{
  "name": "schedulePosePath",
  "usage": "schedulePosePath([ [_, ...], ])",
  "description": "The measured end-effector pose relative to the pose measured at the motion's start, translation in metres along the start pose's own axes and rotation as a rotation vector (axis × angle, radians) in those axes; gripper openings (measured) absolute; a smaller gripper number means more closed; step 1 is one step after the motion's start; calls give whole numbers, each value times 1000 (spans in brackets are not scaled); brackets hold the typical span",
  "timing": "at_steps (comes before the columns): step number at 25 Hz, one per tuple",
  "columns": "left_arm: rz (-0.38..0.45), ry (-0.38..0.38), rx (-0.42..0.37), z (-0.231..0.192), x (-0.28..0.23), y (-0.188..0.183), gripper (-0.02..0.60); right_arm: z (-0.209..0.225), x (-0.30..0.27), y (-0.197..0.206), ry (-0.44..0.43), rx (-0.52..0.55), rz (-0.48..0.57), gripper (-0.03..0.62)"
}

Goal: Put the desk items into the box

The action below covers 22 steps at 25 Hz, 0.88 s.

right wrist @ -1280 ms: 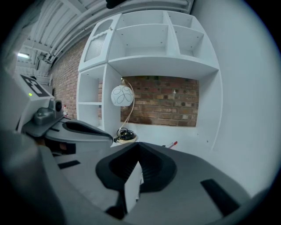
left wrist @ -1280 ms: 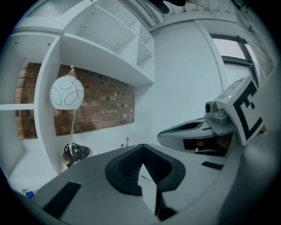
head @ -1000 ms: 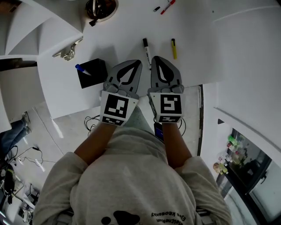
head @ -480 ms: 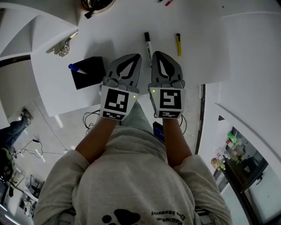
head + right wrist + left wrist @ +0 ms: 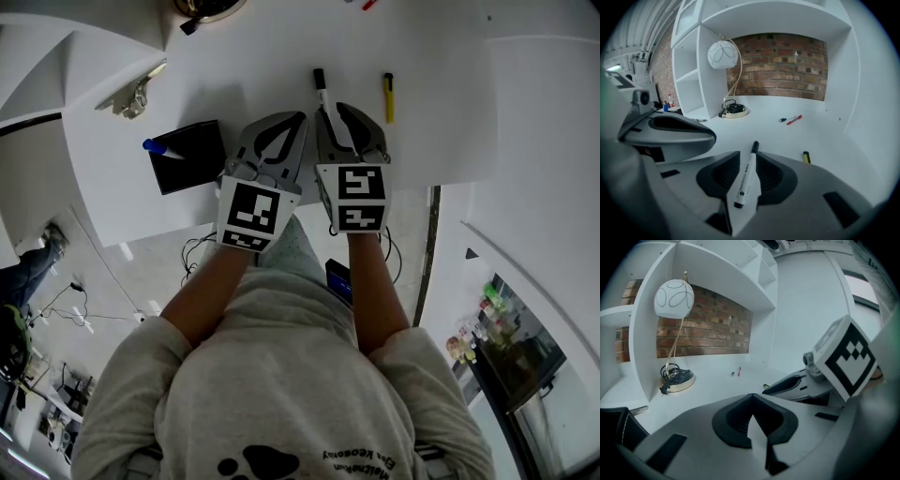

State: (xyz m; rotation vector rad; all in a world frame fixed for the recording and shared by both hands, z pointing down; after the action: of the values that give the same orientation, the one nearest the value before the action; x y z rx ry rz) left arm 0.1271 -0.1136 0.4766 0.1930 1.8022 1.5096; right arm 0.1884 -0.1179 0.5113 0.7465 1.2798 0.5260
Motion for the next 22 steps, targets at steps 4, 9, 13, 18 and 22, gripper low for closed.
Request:
schedulePosePath([
  [4, -12, -2, 11, -1, -2, 3, 5, 3, -16, 14, 5, -31, -130, 119],
  [9, -20, -2, 19, -3, -5, 5, 5, 6, -33, 22, -8, -58, -253, 127],
  [13, -34, -2, 35, -4, -6, 5, 5, 8, -41, 25, -21, -67, -321, 127],
  [18, -42, 4, 34, -3, -7, 6, 4, 11, -43, 27, -3, -58, -343, 106],
  [22, -50, 8, 35, -2, -5, 8, 4, 11, -42, 28, 4, -64, -334, 77],
])
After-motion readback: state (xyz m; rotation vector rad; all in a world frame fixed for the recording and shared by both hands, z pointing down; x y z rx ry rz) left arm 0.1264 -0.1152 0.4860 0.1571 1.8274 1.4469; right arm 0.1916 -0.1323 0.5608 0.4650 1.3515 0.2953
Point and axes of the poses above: the fingertips, and each gripper's own axes: x backward along the fingers, z to its right, y out of its underside, the point moved 2 cm from there along x, backward along the fingers, and after that the axes turned 6 degrees about -x, right-handed, at the moved point
